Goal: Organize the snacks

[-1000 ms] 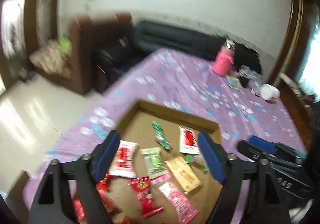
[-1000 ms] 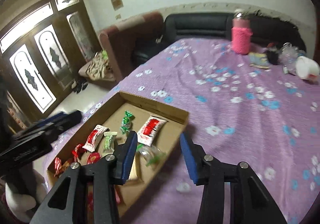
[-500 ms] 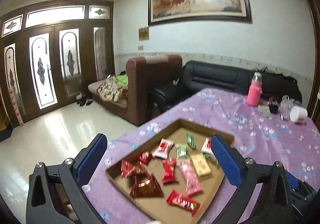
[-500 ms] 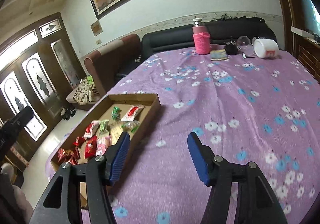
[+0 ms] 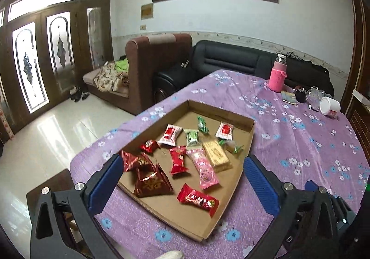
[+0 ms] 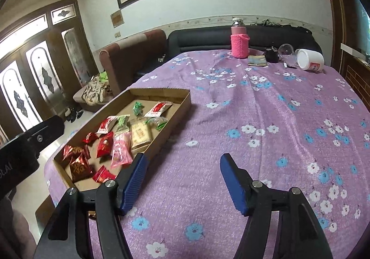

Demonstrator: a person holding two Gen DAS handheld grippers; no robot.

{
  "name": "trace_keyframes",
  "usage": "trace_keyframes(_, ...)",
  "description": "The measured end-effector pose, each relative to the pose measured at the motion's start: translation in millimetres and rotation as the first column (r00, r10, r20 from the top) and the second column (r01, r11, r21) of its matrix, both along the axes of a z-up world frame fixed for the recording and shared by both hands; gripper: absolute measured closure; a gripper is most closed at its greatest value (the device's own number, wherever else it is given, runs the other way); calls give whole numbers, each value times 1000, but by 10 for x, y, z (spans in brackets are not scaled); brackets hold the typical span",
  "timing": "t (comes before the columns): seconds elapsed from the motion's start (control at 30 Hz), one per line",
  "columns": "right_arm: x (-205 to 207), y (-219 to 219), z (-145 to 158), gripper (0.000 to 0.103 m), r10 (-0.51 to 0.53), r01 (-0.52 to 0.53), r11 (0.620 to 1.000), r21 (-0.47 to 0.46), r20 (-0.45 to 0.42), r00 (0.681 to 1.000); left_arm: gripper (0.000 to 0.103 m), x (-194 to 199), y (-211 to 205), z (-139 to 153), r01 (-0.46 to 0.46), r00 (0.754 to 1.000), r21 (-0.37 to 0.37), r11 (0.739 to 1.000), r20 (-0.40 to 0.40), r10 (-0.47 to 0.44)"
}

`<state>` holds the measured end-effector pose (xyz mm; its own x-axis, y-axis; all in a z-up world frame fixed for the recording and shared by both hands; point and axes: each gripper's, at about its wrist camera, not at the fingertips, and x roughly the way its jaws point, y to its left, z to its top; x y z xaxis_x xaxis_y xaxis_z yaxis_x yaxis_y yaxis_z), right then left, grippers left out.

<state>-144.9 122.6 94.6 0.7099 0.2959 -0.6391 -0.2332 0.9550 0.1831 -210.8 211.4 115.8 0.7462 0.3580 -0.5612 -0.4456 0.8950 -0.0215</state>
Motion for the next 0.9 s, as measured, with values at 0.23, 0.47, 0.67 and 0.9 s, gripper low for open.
trace_keyframes(0.23, -62, 172, -28, 31, 36, -36, 999, -40, 7, 999, 0, 20, 58, -79, 4, 1000, -27, 1000, -23, -5)
trace_keyframes(0.47, -64, 219, -51, 30, 43, -43, 998, -46, 0, 999, 0, 48, 99, -134, 21, 999, -62, 998, -43, -24)
trace_keyframes(0.67, -66, 238, -67, 28, 48, -49, 998, -49, -7, 999, 0, 54, 99, -156, 28, 998, -72, 997, -52, -32)
trace_keyframes(0.9, -74, 248, -76, 28, 49, -49, 998, -51, -9, 999, 0, 53, 93, -171, 30, 998, -78, 996, -53, -34)
